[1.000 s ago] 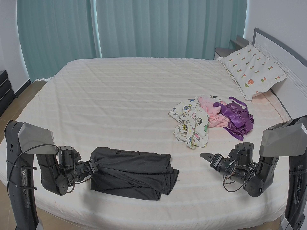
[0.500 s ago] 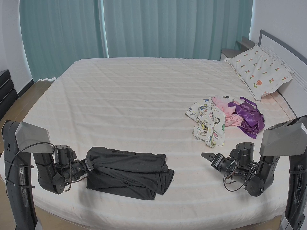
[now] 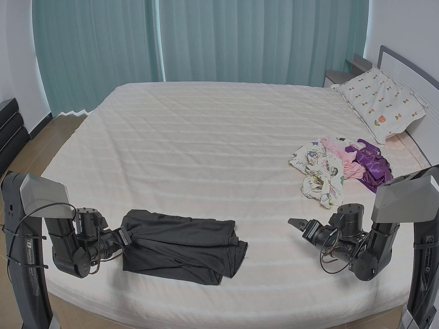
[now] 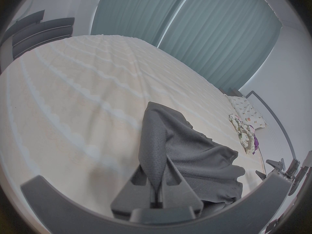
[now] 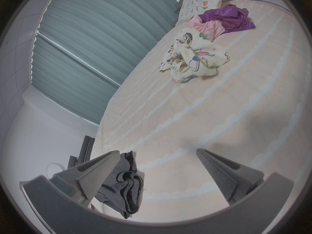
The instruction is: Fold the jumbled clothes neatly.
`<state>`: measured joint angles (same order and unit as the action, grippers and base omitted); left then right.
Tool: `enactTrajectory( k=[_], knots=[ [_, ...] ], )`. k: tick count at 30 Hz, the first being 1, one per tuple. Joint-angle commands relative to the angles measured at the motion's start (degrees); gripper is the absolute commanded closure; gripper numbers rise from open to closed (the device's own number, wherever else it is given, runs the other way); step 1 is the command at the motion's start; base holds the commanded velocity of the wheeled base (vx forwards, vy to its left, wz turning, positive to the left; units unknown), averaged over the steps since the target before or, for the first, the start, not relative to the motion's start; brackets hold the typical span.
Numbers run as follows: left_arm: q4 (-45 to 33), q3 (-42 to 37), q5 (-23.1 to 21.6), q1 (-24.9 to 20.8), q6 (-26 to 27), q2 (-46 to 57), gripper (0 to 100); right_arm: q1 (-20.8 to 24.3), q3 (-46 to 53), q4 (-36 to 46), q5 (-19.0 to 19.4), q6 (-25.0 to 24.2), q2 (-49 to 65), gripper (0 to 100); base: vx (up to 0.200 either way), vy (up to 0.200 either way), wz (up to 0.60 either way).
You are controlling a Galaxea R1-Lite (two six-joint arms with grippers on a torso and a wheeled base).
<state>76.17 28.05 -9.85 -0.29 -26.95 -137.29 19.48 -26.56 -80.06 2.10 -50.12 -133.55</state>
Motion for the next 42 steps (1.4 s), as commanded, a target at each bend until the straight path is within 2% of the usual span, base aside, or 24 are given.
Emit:
enactTrajectory(
  k=[1, 3, 4, 12, 15, 16, 17, 19, 21, 25, 28, 31, 38, 42],
  knots=[
    [0.0, -0.8, -0.1, -0.2, 0.0, 0.1, 100, 0.0, 0.0, 0.0, 0.0, 0.0, -0.1, 0, 0.000, 0.000, 0.00],
    [0.0, -1.2, -0.2, -0.2, -0.1, 0.0, 100, 0.0, 0.0, 0.0, 0.0, -0.1, -0.1, 0, 0.000, 0.000, 0.00],
    [0.1, -1.4, -0.3, -0.3, -0.1, -0.1, 0, 0.0, 0.0, 0.0, 0.0, 0.0, -0.1, 0, 0.000, 0.000, 0.00],
    [0.4, -2.3, 0.1, -0.1, -0.1, 0.9, 0, 0.1, 0.0, 0.0, 0.0, 0.0, -0.1, 0, 0.000, 0.000, 0.00],
    [0.4, -3.4, 0.2, 0.2, -2.1, 2.6, 0, 0.2, -0.8, 0.2, 0.0, 0.1, -0.2, 0, 0.000, 0.000, 0.00],
    [0.4, -4.9, 0.2, 0.6, -6.2, 4.5, 0, 0.6, -2.2, 0.4, 0.0, 0.3, 0.0, 0, 0.000, 0.000, 0.00],
    [0.4, -5.2, 0.1, 0.6, -7.1, 4.9, 0, 0.7, -2.6, 0.6, 0.0, 0.3, 0.0, 0, 0.000, 0.000, 0.00],
    [0.3, -8.0, -1.4, 0.8, -16.8, 9.1, 0, 2.8, -7.3, 3.3, 0.0, 0.6, 0.1, 0, 0.000, 0.000, 0.00],
    [0.4, -9.7, -2.9, 0.6, -21.2, 11.0, 0, 5.1, -11.5, 8.8, -0.1, 1.1, 0.1, 0, 0.000, 0.000, 0.00],
    [0.4, -12.1, -3.1, 0.5, -21.3, 12.2, 0, 9.3, -22.1, 20.4, -0.3, 1.2, -0.2, 0, 0.000, 0.000, 0.00],
    [0.4, -12.2, -3.2, 0.6, -21.5, 11.8, 0, 11.7, -26.0, 23.7, -0.7, 1.2, -1.6, 0, 0.000, 0.000, 0.00],
    [0.4, -12.2, -3.1, 0.6, -21.3, 11.6, 0, 14.7, -27.0, 24.2, -0.9, 1.4, -4.4, 0, 0.000, 0.000, 0.00],
    [0.4, -12.8, -3.0, 0.2, -21.1, 11.4, 0, 15.3, -32.8, 24.0, -1.7, 5.1, -11.1, 0, 0.000, 0.000, 0.00],
    [0.4, -12.7, -2.8, 0.2, -21.1, 10.4, 0, 15.4, -32.9, 23.9, 0.7, 5.7, -11.2, 0, 0.000, 0.000, 0.00]
  ],
)
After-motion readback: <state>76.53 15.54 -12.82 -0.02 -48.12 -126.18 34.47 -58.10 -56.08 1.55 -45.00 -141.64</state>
